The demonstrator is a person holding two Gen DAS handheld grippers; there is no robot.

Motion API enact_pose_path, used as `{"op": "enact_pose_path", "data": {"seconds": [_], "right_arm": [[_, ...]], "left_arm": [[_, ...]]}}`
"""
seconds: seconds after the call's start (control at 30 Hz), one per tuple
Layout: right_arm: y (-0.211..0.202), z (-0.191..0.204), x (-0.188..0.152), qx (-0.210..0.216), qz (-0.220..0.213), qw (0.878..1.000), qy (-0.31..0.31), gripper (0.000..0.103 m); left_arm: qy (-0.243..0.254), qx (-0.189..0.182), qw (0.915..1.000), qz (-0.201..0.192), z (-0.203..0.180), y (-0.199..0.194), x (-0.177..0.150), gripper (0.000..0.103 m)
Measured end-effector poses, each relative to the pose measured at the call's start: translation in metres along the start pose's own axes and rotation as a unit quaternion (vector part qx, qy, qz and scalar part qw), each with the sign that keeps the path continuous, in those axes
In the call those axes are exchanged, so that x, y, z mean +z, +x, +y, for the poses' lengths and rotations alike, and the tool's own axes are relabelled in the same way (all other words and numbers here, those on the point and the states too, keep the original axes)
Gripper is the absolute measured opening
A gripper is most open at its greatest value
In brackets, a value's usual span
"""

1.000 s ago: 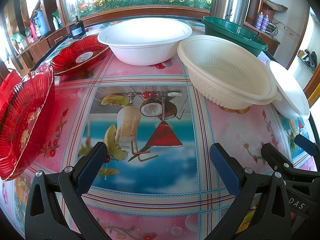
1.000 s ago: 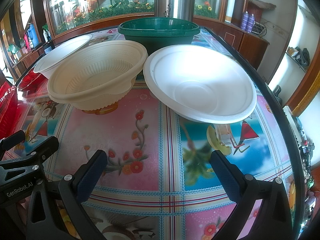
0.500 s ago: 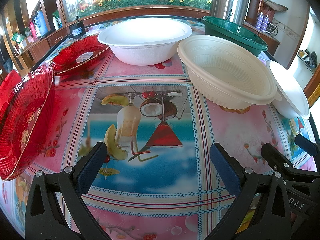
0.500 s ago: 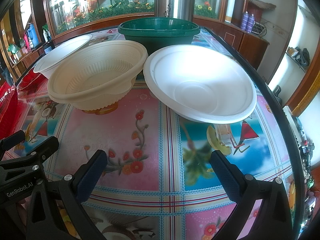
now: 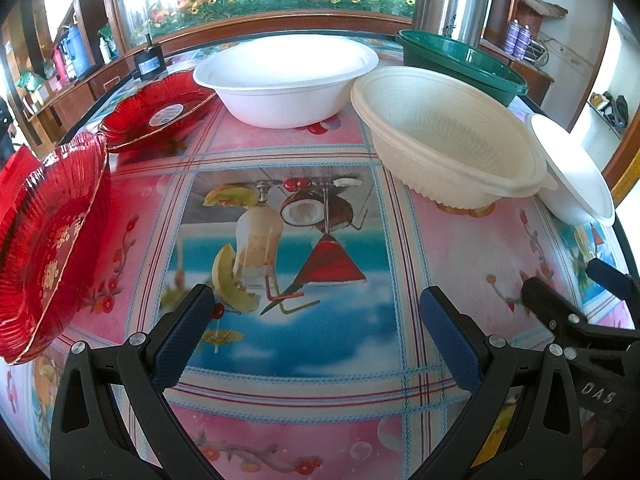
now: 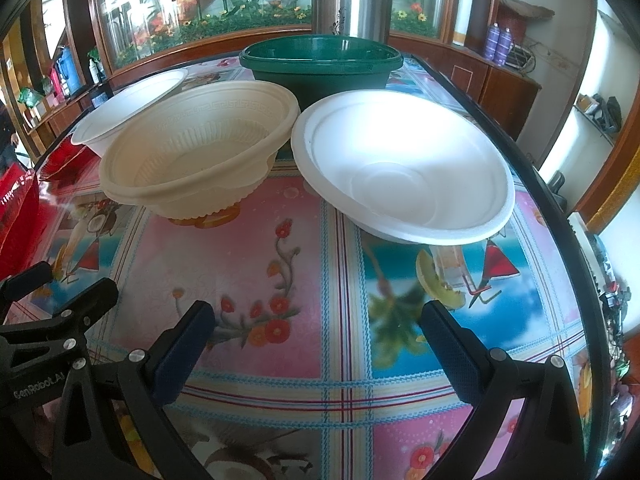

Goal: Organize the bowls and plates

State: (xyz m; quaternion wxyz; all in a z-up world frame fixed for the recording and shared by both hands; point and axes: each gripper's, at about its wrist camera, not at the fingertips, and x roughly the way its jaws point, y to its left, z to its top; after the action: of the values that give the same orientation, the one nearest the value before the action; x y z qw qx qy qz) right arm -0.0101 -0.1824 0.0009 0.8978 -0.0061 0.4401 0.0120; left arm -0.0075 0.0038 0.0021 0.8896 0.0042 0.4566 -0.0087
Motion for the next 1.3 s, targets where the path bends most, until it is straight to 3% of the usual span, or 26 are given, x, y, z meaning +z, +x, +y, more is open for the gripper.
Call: {"op": "enact_pose_path", "data": {"seconds": [0.13, 0.33, 0.47, 0.6, 0.67, 0.8, 0.87, 1.0, 1.1, 1.3], "right_arm": [[-0.016, -0.001, -0.006, 0.003, -0.014, 1.0, 0.009, 0.103], [-0.041, -0.002, -0.01, -0.007, -0.032, 0.999, -0.007, 0.103], [-0.06, 0.009, -0.007, 0.022, -0.045, 0.999, -0.018, 0.103], [-0.077, 0.045, 0.004, 0.068, -0.054, 0.994, -0.061, 0.103], [-0.079, 0.07, 0.011, 0.09, -0.051, 0.991, -0.089, 0.103], [-0.074, 0.13, 0.027, 0.136, -0.04, 0.979, -0.144, 0.102], [-0.066, 0.159, 0.034, 0.156, -0.03, 0.974, -0.162, 0.102], [-0.044, 0.207, 0.053, 0.183, 0.003, 0.964, -0.194, 0.102], [-0.027, 0.241, 0.061, 0.18, 0.018, 0.959, -0.217, 0.097], [-0.008, 0.269, 0.074, 0.173, 0.036, 0.956, -0.235, 0.084]], "left_arm": [[0.013, 0.016, 0.9997, -0.015, -0.002, -0.014, -0.008, 0.103], [0.019, 0.007, 0.9989, -0.043, -0.002, -0.048, -0.022, 0.103], [0.014, 0.009, 0.9969, -0.077, 0.017, -0.083, -0.033, 0.103], [-0.004, 0.012, 0.9945, -0.104, 0.055, -0.12, -0.033, 0.103], [-0.016, 0.034, 0.9934, -0.108, 0.082, -0.131, -0.028, 0.103], [-0.034, 0.133, 0.9845, -0.109, 0.14, -0.141, -0.015, 0.103], [-0.045, 0.156, 0.9819, -0.098, 0.168, -0.135, -0.01, 0.103], [-0.071, 0.13, 0.9871, -0.061, 0.215, -0.112, -0.001, 0.103], [-0.086, 0.149, 0.9843, -0.039, 0.239, -0.095, 0.001, 0.103], [-0.161, 0.087, 0.9831, 0.0, 0.281, -0.069, 0.004, 0.099]]}}
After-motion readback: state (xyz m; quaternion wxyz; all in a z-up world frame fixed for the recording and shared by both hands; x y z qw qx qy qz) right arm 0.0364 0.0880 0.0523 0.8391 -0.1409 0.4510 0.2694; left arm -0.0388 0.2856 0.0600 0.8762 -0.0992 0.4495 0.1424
